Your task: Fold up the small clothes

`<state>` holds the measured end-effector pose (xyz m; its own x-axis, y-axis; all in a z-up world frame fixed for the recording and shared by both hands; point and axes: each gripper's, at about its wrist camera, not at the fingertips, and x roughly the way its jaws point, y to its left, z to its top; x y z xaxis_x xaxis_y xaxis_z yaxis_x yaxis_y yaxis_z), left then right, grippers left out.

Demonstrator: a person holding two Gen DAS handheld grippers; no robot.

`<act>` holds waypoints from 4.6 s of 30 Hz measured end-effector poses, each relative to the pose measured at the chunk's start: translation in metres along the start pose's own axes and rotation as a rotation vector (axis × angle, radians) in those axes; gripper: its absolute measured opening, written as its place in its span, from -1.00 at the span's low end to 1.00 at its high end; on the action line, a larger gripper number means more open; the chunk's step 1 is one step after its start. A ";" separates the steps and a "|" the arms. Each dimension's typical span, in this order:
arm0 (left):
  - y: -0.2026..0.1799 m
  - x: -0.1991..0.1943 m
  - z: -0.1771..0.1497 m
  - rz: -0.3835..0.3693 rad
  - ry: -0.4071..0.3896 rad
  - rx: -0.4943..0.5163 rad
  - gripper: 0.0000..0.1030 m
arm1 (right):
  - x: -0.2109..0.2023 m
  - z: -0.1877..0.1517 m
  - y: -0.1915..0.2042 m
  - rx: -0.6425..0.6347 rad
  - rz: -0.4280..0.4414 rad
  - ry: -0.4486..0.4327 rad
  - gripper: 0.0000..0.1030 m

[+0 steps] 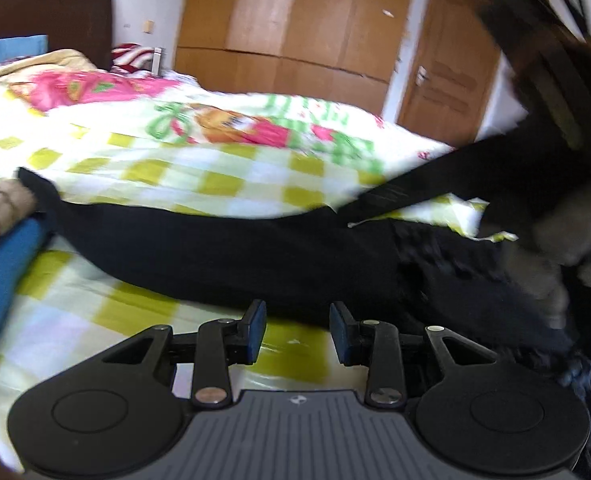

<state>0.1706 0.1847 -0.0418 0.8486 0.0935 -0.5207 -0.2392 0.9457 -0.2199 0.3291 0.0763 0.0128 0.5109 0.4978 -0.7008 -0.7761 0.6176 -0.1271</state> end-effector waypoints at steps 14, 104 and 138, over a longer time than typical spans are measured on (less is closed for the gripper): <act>0.075 -0.004 -0.004 0.159 -0.023 -0.145 -0.05 | 0.103 0.096 0.187 -0.307 0.245 0.056 -0.40; -0.147 0.045 -0.041 0.002 0.077 0.683 0.47 | -0.183 -0.295 -0.160 0.539 -0.457 -0.114 -0.36; -0.102 0.052 -0.027 0.088 0.066 0.573 0.53 | -0.149 -0.232 -0.128 0.351 -0.482 -0.089 -0.53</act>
<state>0.2263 0.0845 -0.0692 0.8017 0.1771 -0.5709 0.0013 0.9546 0.2980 0.2663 -0.2186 -0.0291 0.8154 0.1516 -0.5587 -0.2888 0.9430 -0.1657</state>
